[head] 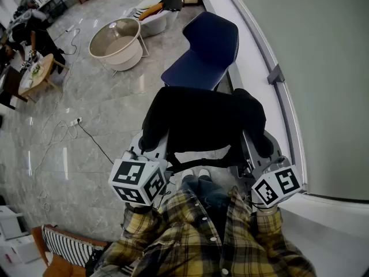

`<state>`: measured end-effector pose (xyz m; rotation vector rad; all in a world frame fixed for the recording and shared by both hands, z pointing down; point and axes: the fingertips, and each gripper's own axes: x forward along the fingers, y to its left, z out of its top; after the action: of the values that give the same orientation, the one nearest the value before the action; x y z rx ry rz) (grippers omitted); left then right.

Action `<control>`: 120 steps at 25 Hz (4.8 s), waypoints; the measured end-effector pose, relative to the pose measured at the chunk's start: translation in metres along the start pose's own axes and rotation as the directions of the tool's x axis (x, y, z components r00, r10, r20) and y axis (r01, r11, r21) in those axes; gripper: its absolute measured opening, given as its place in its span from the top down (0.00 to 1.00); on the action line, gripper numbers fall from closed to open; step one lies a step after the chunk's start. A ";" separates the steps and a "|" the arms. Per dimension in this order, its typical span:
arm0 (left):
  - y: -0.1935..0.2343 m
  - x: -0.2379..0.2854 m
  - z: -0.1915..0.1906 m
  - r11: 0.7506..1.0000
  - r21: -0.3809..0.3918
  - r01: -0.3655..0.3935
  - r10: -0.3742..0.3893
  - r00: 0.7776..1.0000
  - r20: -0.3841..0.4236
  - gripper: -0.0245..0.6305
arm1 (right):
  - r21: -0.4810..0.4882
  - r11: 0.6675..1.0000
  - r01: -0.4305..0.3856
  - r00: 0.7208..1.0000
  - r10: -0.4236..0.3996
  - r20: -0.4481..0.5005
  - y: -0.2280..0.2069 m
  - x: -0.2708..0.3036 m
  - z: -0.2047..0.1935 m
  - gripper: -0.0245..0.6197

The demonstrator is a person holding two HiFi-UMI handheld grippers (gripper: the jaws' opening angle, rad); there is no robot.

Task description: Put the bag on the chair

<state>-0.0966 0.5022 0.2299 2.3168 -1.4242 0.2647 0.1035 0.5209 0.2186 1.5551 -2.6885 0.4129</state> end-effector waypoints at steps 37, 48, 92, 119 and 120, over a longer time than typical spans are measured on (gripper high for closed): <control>0.042 0.091 0.038 0.997 0.061 -0.053 0.052 0.999 0.013 0.90 | 0.014 1.000 -0.011 1.000 0.011 0.002 -0.055 0.096 0.014 0.86; 0.121 0.172 0.092 0.996 0.086 -0.016 0.016 1.000 0.005 0.90 | 0.022 0.999 0.033 0.999 -0.033 0.004 -0.076 0.208 0.034 0.86; 0.186 0.454 0.180 0.997 0.026 -0.071 0.073 0.995 -0.074 0.90 | 0.067 0.998 0.010 0.995 -0.003 -0.096 -0.289 0.437 0.075 0.86; 0.236 0.523 0.208 0.992 -0.002 -0.125 0.124 0.986 -0.111 0.90 | 0.078 0.996 -0.031 0.987 0.043 -0.152 -0.332 0.533 0.081 0.86; 0.237 0.525 0.207 0.993 0.001 -0.121 0.120 0.986 -0.116 0.90 | 0.078 0.997 -0.026 0.987 0.038 -0.156 -0.332 0.534 0.079 0.86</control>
<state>-0.0753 -0.1063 0.2921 2.1758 -1.5070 0.4221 0.1258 -0.1090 0.2895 1.4317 -2.6092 0.6173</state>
